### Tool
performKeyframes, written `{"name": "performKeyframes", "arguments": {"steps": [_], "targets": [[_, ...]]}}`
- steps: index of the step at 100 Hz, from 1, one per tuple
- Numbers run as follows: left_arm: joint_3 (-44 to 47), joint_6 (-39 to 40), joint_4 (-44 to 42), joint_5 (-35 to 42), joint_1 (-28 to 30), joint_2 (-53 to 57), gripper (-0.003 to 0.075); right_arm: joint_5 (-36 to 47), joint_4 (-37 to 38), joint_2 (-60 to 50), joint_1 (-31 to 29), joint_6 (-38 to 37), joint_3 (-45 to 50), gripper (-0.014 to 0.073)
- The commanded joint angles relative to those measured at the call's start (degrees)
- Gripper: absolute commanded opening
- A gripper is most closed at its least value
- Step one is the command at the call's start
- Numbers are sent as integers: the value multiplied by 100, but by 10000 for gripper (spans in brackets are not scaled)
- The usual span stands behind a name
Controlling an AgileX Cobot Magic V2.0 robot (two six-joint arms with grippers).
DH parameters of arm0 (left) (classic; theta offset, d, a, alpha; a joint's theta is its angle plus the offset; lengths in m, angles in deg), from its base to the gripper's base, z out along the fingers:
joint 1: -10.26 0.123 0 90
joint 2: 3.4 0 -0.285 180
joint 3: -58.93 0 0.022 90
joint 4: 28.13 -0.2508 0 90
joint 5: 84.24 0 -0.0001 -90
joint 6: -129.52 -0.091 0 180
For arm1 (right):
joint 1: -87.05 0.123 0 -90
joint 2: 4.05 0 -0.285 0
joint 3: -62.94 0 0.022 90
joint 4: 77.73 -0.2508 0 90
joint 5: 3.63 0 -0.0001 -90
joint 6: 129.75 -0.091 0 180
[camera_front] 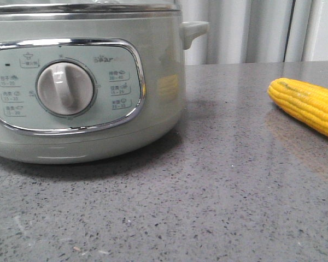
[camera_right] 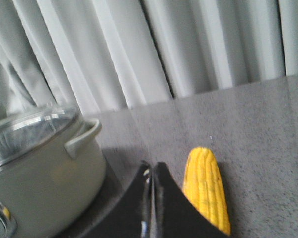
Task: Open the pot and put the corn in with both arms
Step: 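Move the left gripper to the glass lid knob and grasp it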
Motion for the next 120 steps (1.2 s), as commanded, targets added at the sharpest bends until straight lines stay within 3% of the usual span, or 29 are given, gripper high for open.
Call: {"name": "performKeyframes", "arguments": {"steps": [1,10,21,28,40,48,84,103,120], "targets": [[-649,-23,-871,-529,12,-206,-20,-184,379,518,-32,18,-692,-67],[-1107,-32,-1545,-1200,12,-553,-20,-513,565,1081,-32,18,-1286,-26],[-1639,-169,-2080,-1681,12,-979,5,-1013,586,1853,-32,18,-2030,93],[-1916,-461,-2115,-1879,12,-1208,101,-1433,586,2348,-32,18,-2476,198],[-2312,-650,-2115,-2174,12,-1589,349,-2194,586,3174,-32,18,-3169,370],[-2551,-650,-2115,-2486,12,-1831,400,-2608,620,3684,-32,18,-3557,433],[-2879,-650,-1983,-2772,12,-2162,398,-3891,846,5585,-32,28,-4937,440],[-2888,-751,-1983,-2678,12,-2173,398,-3746,846,5727,-7,40,-5071,440],[-3183,-1551,-1622,-2389,12,-2387,398,-3656,846,5642,-7,40,-5071,440]]}}
